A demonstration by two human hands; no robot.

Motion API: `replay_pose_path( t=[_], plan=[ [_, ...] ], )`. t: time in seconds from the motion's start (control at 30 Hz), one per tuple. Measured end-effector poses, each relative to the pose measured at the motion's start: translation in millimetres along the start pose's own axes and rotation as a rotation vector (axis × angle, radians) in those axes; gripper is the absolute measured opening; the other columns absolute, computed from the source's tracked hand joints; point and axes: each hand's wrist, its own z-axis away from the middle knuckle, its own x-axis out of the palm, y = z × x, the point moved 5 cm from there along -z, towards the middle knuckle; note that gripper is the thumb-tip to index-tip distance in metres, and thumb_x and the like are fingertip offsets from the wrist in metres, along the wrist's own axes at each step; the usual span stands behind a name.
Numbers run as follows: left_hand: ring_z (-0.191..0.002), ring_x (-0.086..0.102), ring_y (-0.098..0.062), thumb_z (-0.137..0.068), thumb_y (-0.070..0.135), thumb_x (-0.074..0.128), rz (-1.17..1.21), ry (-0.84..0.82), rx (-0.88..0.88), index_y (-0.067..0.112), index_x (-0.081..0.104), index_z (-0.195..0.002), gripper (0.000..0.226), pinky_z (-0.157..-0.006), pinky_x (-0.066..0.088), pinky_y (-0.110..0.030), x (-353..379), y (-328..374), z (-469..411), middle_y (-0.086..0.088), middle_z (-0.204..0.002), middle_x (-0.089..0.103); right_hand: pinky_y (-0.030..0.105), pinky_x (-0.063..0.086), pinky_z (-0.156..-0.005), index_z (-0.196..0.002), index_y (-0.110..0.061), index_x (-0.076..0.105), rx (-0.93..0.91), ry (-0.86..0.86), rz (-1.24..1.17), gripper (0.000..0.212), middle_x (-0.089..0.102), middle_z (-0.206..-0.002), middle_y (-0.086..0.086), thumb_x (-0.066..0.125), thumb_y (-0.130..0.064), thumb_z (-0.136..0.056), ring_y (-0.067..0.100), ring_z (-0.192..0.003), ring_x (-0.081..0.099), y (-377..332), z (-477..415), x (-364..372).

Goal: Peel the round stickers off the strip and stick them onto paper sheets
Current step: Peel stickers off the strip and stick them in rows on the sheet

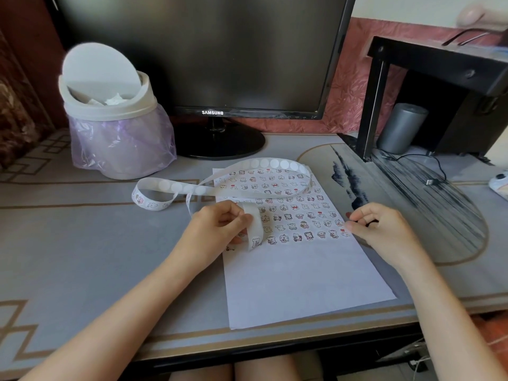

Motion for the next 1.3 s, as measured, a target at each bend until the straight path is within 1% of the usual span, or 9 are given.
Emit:
replay_pose_path(
  t=[0.2,0.33,0.47,0.63,0.8,0.9,1.1,1.23,1.3],
  plan=[
    [-0.057,0.062,-0.003,-0.091,0.019,0.061,0.006,-0.001,0.007,0.011,0.059,-0.075,0.017,-0.057,0.048,-0.010,0.6,0.9,0.1,-0.002,-0.074,0.070,0.025,0.038,-0.058,-0.082,-0.015,0.063,0.021,-0.052,-0.155,0.011,0.059,-0.079,0.006,0.073,-0.011,-0.080,0.015,-0.059,0.046,1.6,3.6,-3.9],
    [-0.056,0.062,-0.002,-0.091,0.018,0.061,0.007,-0.002,0.014,0.012,0.058,-0.074,0.018,-0.055,0.047,-0.009,0.8,1.7,0.3,0.000,-0.071,0.069,0.023,0.042,-0.065,-0.084,-0.015,0.063,0.003,-0.122,-0.120,0.020,0.057,-0.080,0.004,0.078,-0.007,-0.074,0.017,-0.067,0.047,3.4,5.5,-2.1],
    [-0.059,0.063,-0.004,-0.090,0.019,0.062,0.002,0.001,0.013,0.013,0.059,-0.074,0.018,-0.058,0.049,-0.012,0.3,1.1,0.5,0.003,-0.069,0.070,0.030,0.043,-0.073,-0.084,-0.016,0.063,0.000,-0.122,-0.107,0.017,0.058,-0.083,0.006,0.072,-0.002,-0.079,0.022,-0.072,0.049,5.9,4.3,-2.5],
    [-0.059,0.063,-0.004,-0.090,0.019,0.062,-0.004,0.005,0.020,0.014,0.059,-0.073,0.018,-0.058,0.050,-0.011,0.7,1.2,0.1,0.000,-0.072,0.070,0.023,0.040,-0.062,-0.085,-0.014,0.064,0.004,-0.060,-0.163,0.010,0.059,-0.080,0.005,0.072,-0.010,-0.081,0.016,-0.067,0.050,2.9,3.9,-2.5],
    [-0.058,0.063,-0.004,-0.090,0.019,0.062,-0.007,0.003,0.018,0.015,0.059,-0.073,0.018,-0.059,0.051,-0.013,0.6,-0.2,-0.3,0.004,-0.069,0.069,0.026,0.037,-0.058,-0.080,-0.018,0.062,-0.012,-0.009,-0.041,0.016,0.061,-0.077,0.006,0.077,-0.014,-0.077,0.013,-0.060,0.048,2.9,-0.4,2.4],
    [-0.057,0.061,-0.004,-0.090,0.018,0.061,0.007,0.001,0.018,0.014,0.058,-0.073,0.018,-0.057,0.050,-0.014,1.0,-0.2,-0.3,0.002,-0.069,0.068,0.027,0.038,-0.059,-0.082,-0.018,0.062,-0.023,0.030,0.011,0.011,0.060,-0.079,0.004,0.070,-0.011,-0.083,0.012,-0.062,0.048,2.8,-1.1,-0.1],
    [-0.057,0.062,-0.008,-0.091,0.019,0.061,0.023,0.016,0.028,0.010,0.059,-0.078,0.016,-0.057,0.052,-0.016,0.6,0.5,0.0,-0.002,-0.070,0.068,0.030,0.043,-0.064,-0.080,-0.023,0.062,-0.105,0.102,-0.052,0.010,0.063,-0.077,0.001,0.066,-0.015,-0.085,0.017,-0.062,0.052,-19.7,2.1,-1.8],
    [-0.055,0.064,-0.011,-0.092,0.019,0.060,0.042,0.057,0.052,0.011,0.058,-0.078,0.016,-0.053,0.051,-0.015,-3.1,3.5,0.2,0.000,-0.066,0.068,0.015,0.040,-0.050,-0.082,-0.019,0.064,-0.168,-0.047,-0.215,0.006,0.067,-0.076,0.000,0.065,-0.016,-0.086,0.003,-0.053,0.054,-61.8,14.1,21.9],
    [-0.056,0.066,-0.011,-0.092,0.019,0.059,0.057,0.074,0.064,0.011,0.058,-0.078,0.016,-0.052,0.051,-0.016,-5.6,5.3,-0.6,0.000,-0.066,0.069,0.019,0.040,-0.052,-0.082,-0.019,0.064,-0.191,-0.165,-0.268,0.005,0.067,-0.075,0.000,0.066,-0.016,-0.086,0.005,-0.057,0.056,-81.0,22.4,43.5]
  ],
)
